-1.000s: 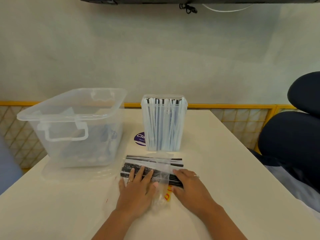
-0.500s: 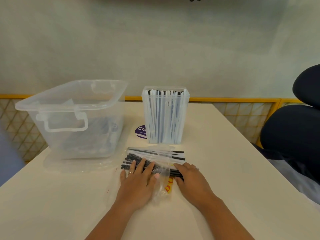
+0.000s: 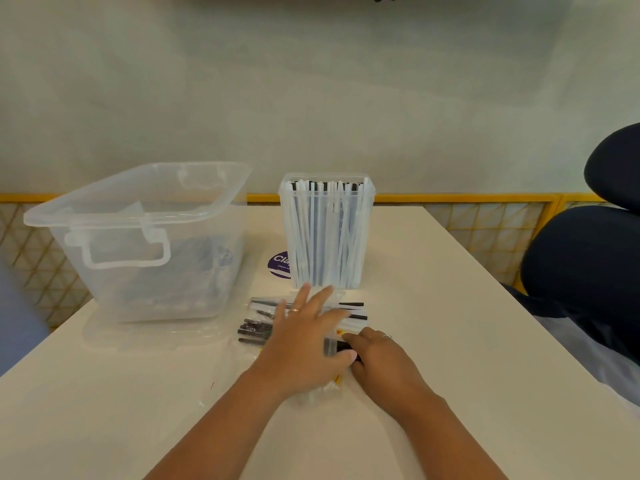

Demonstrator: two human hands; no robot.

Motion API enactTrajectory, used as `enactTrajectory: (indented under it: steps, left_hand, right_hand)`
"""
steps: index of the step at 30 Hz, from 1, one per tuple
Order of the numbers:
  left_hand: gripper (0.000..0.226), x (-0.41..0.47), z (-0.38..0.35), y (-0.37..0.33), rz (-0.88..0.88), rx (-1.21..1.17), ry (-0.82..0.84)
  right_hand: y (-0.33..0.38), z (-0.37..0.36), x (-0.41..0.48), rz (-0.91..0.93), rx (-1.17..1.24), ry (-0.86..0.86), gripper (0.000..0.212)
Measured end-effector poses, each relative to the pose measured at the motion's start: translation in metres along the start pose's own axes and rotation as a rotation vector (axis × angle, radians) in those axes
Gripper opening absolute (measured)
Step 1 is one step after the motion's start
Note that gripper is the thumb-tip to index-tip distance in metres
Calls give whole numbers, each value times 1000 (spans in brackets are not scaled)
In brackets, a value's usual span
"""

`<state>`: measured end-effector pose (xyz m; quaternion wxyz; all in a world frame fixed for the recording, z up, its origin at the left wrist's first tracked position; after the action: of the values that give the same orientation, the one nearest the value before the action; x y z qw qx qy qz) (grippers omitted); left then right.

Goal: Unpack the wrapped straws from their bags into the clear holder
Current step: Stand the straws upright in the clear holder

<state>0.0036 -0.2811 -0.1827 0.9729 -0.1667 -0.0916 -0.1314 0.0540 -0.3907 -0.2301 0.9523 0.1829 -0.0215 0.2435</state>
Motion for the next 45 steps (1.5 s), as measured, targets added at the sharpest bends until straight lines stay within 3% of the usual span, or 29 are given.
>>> enactTrajectory:
  steps: [3, 7, 12, 21, 26, 28, 31, 38, 45]
  left_hand:
    - [47, 20, -7, -7, -69, 176, 167]
    - [31, 33, -19, -2, 26, 333, 369]
    - [26, 39, -25, -5, 2, 426, 388]
    - [24, 38, -27, -2, -32, 388, 457]
    - [20, 44, -13, -11, -50, 192, 303]
    - [14, 48, -5, -18, -62, 116, 236]
    - [12, 53, 8, -28, -43, -19, 159]
    - [25, 61, 38, -49, -42, -390, -54]
    - [25, 51, 96, -56, 7, -899, -500]
  right_hand:
    - [-3, 1, -2, 1, -9, 4, 40]
    - [-6, 5, -5, 22, 25, 21, 44]
    - [-9, 8, -6, 37, 135, -11, 41]
    - [-29, 14, -5, -177, 701, -27, 43]
    - [-43, 23, -1, -254, 1349, -25, 40]
    - [-48, 21, 0, -324, 1497, -29, 39]
    - [-48, 14, 2, -399, 1519, 26, 63]
    - [-47, 11, 6, -424, 1503, 33, 84]
    - [-49, 9, 7, -441, 1453, 74, 90]
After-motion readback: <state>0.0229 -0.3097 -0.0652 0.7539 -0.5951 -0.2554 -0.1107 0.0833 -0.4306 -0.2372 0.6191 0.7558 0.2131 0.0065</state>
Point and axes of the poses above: each hand's wrist, its own x-axis towards the middle knuckle, its own z-axis out of the back of the hand, y = z × x, the point moved 5 cm from there along x, towards the middle knuckle, and after that the axes turned 11 degrees about -z, right-handed, at the moved point
